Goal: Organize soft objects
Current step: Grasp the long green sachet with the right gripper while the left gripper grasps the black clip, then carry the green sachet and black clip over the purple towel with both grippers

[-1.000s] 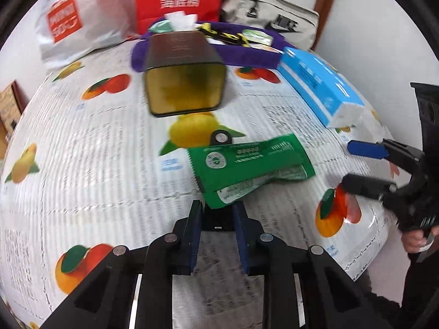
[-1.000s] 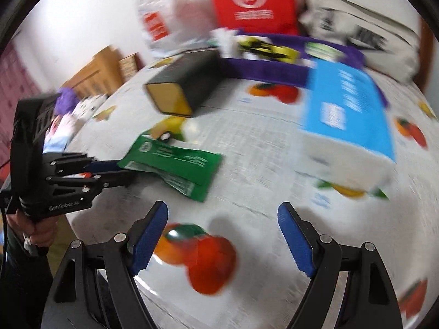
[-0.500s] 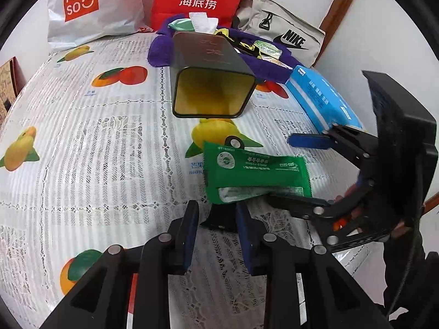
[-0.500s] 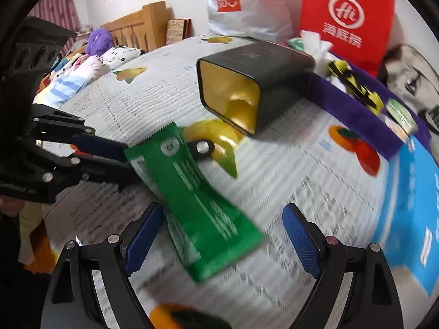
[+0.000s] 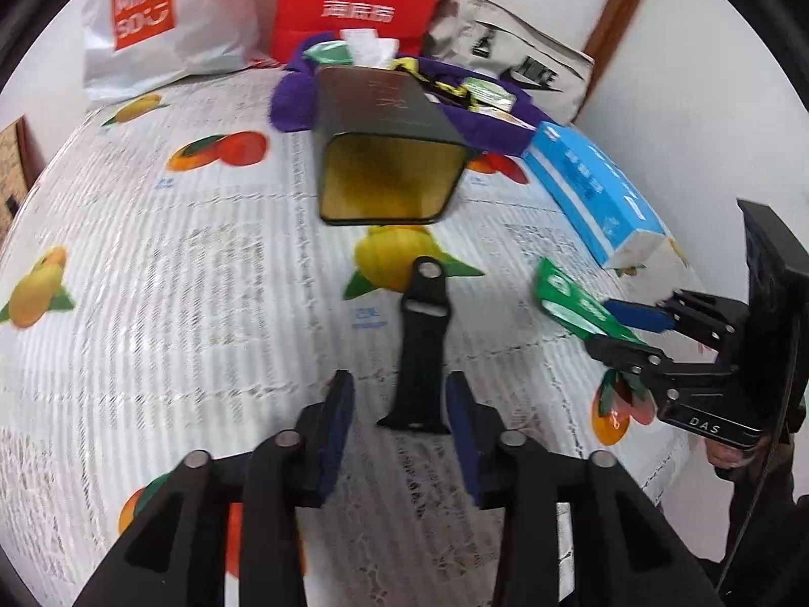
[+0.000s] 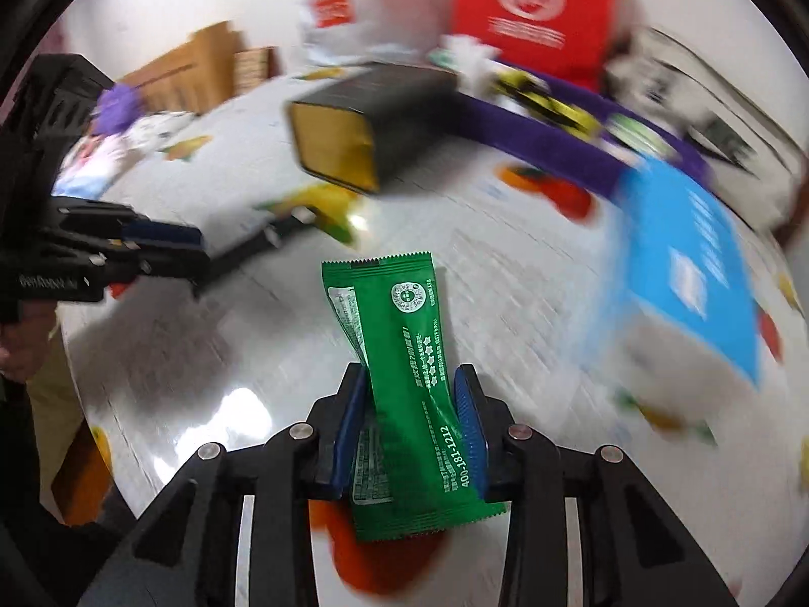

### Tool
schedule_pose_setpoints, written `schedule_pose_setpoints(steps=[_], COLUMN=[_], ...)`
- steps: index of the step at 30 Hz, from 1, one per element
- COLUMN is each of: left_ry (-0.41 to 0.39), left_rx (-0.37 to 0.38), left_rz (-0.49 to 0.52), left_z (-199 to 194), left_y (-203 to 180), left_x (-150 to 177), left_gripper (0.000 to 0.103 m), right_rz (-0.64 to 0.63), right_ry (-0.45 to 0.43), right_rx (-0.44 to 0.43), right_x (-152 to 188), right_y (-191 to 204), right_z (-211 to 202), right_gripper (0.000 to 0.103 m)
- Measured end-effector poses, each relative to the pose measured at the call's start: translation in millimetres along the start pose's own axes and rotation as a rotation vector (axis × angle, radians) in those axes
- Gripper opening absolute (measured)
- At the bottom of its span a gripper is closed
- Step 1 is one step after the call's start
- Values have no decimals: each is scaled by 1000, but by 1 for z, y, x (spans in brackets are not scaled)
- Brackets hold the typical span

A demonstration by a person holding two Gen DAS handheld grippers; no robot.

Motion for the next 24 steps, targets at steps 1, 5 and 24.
schedule_pose_setpoints(steps=[1,5,24], left_ry=[2,4,8], left_rx=[-2,-76,-121], left_rz=[20,119,167], left_z=[2,11,11], left_y=[-3,-15,-18], left_x=[-1,-7,-6], left_gripper=[43,44,22], right_rz=[18,87,123], right_ry=[6,8,-35], right_rx=[14,26,73], right_x=[6,17,9], right_y=[-4,-12,-9], right_z=[-3,-7,-3], right_gripper=[36,41,37])
Point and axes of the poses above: each gripper's, at about its wrist camera, not at the fingertips, and z roughly the way its jaws point, y to its left, x to its underside, the point moved 10 cm from there along z, roughly the way its jaws point, and after that the axes turned 3 degrees about -x, right-handed, at the moved point
